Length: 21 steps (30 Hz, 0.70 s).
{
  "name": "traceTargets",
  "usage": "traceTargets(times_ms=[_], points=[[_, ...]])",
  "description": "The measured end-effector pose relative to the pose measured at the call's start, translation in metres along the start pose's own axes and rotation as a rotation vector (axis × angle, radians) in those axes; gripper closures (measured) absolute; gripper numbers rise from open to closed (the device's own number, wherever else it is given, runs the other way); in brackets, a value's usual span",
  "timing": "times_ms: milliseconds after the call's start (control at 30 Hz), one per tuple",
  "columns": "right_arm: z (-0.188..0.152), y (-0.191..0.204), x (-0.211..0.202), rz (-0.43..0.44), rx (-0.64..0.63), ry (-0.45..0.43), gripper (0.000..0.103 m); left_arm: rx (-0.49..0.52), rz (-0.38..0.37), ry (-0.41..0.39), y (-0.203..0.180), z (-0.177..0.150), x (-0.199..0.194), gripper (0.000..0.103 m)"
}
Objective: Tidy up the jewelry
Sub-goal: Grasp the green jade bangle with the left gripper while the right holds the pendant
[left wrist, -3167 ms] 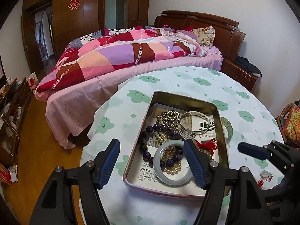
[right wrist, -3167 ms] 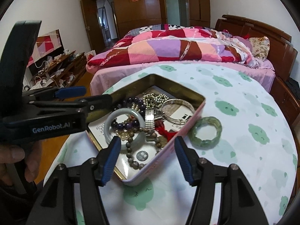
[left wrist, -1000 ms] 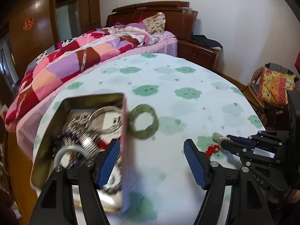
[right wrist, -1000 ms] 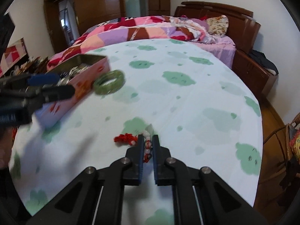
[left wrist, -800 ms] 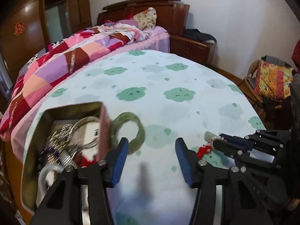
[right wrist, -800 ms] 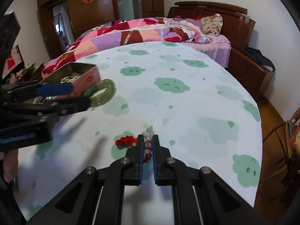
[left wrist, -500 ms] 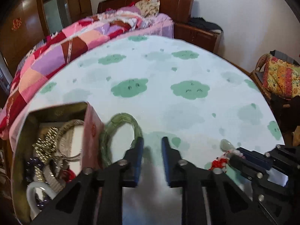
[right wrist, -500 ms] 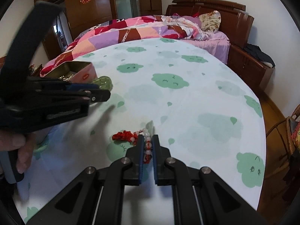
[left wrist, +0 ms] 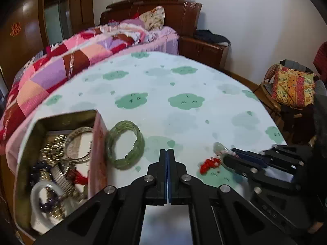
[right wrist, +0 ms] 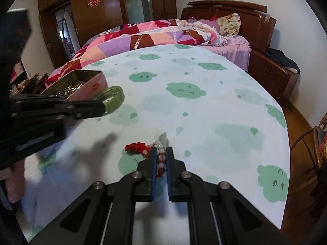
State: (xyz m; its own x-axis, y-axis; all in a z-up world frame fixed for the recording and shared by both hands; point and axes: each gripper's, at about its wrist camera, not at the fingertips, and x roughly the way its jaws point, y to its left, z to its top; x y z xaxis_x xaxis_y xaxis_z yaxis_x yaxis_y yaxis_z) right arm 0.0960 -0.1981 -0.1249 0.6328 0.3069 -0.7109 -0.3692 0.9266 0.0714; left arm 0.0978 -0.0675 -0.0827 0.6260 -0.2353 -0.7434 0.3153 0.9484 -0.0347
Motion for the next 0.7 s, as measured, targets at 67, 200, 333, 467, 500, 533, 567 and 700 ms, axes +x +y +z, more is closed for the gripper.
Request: traceTargets(times_ms=[67, 200, 333, 467, 500, 533, 567, 700], points=[[0.001, 0.002, -0.004, 0.006, 0.0, -0.009, 0.093, -0.006, -0.016, -0.018, -0.001, -0.002, -0.01, 0.103], [0.008, 0.006, -0.016, 0.016, -0.002, -0.04, 0.093, -0.012, -0.036, -0.055, -0.001, -0.005, -0.029, 0.103], [0.014, 0.011, -0.026, 0.023, -0.007, -0.066, 0.093, -0.011, -0.043, -0.085, 0.0, -0.005, -0.042, 0.103], [0.016, 0.014, -0.026, 0.026, -0.009, -0.069, 0.093, 0.011, -0.023, -0.075, 0.0, 0.0, -0.03, 0.103], [0.016, 0.014, -0.025, 0.027, -0.009, -0.065, 0.093, 0.015, -0.009, -0.072, 0.001, 0.001, -0.024, 0.103], [0.015, 0.013, -0.024, 0.028, -0.008, -0.06, 0.093, 0.013, -0.003, -0.059, 0.002, 0.004, -0.016, 0.103], [0.015, 0.012, -0.022, 0.029, -0.004, -0.055, 0.093, 0.01, -0.005, -0.044, 0.004, 0.005, -0.01, 0.103], [0.012, 0.006, -0.018, 0.035, 0.015, -0.043, 0.093, -0.012, 0.009, 0.013, 0.015, 0.013, 0.015, 0.101]])
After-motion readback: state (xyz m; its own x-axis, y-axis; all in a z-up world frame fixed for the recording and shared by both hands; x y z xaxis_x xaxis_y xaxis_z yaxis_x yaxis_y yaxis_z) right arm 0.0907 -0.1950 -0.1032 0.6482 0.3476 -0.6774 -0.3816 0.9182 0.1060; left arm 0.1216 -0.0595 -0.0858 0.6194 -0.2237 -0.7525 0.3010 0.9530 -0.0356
